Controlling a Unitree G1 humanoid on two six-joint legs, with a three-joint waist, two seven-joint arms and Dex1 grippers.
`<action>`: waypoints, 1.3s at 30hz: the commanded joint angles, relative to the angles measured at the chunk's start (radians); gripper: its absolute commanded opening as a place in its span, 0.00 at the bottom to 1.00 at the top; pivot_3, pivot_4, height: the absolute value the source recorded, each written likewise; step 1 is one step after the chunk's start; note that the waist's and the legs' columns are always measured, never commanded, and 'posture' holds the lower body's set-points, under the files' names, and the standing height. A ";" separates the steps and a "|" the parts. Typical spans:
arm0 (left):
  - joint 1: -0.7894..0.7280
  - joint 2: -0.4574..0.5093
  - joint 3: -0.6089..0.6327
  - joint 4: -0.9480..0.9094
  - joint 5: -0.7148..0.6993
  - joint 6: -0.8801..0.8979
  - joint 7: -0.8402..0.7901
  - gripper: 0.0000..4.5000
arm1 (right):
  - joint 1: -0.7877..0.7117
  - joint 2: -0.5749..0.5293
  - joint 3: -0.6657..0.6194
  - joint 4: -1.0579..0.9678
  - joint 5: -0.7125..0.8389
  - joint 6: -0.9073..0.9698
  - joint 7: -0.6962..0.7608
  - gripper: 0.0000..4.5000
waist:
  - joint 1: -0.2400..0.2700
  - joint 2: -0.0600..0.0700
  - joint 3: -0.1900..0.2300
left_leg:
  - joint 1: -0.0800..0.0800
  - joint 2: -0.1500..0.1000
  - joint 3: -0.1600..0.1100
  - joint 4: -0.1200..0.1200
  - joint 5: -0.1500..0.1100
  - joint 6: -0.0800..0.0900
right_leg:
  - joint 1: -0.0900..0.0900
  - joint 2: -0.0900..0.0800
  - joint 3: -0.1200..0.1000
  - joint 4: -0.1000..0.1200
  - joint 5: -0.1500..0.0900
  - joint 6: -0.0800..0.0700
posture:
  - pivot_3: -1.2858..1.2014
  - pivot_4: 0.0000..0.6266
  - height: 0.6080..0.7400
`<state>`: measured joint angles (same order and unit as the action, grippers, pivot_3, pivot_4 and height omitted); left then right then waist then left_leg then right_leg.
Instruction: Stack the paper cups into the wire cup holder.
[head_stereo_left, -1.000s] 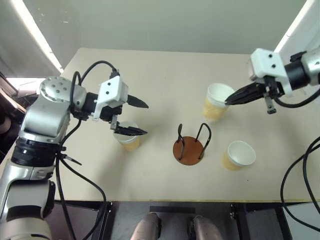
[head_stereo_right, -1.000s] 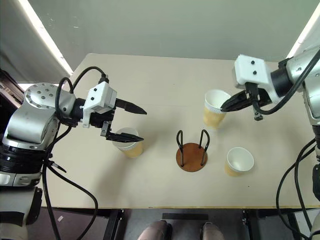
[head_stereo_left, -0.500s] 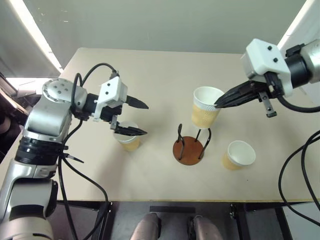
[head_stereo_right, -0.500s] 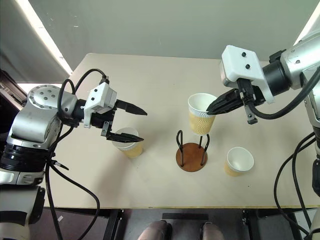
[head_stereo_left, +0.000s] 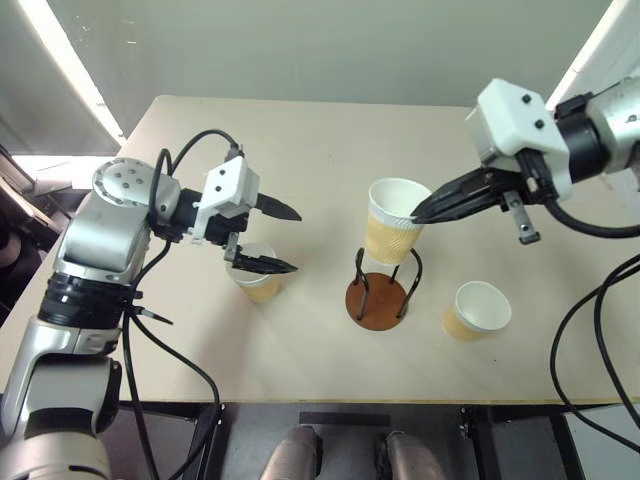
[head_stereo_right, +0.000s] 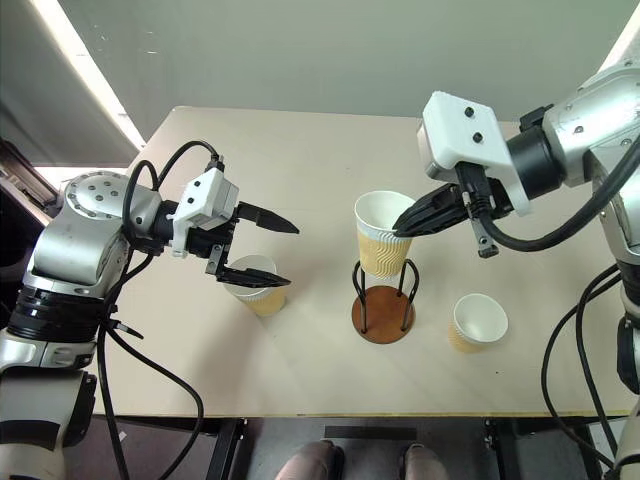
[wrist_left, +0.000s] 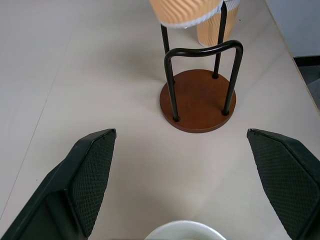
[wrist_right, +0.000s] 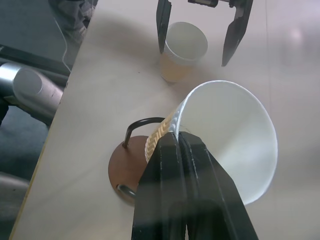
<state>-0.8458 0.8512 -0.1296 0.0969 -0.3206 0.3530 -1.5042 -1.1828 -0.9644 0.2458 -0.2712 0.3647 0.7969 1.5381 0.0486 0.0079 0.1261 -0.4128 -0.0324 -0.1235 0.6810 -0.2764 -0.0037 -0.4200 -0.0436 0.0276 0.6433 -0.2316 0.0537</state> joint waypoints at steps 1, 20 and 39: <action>-0.012 0.012 0.015 -0.025 -0.006 -0.001 -0.004 1.00 | 0.022 -0.003 -0.012 -0.030 0.014 -0.006 -0.018 0.01 | 0.000 0.000 0.000 | 0.000 0.000 0.000 0.000 0.000 0.000 | 0.000 0.000 0.000 0.000 0.000 0.000 | 0.52 0.24 1.00; -0.019 0.022 0.016 -0.069 -0.012 0.047 0.004 1.00 | 0.120 -0.019 -0.001 -0.071 -0.010 -0.054 -0.046 0.53 | 0.000 0.000 0.000 | 0.000 0.000 0.000 0.000 0.000 0.000 | 0.000 0.000 0.000 0.000 0.000 0.000 | 0.52 0.24 1.00; 0.167 0.239 0.041 -0.416 0.076 0.080 0.112 1.00 | 0.137 0.072 -0.195 0.034 0.167 -0.007 -0.161 0.99 | -0.003 0.000 0.000 | 0.000 0.000 0.000 0.000 0.000 0.000 | 0.000 0.000 0.000 -0.001 0.000 0.000 | 0.52 0.24 1.00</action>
<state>-0.6823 1.0667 -0.1229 -0.2738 -0.2536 0.4245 -1.4127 -1.0485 -0.8822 0.0980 -0.2318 0.5048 0.7923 1.3827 0.0456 0.0078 0.1261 -0.4127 -0.0324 -0.1238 0.6812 -0.2764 -0.0036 -0.4197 -0.0433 0.0274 0.6424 -0.2317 0.0537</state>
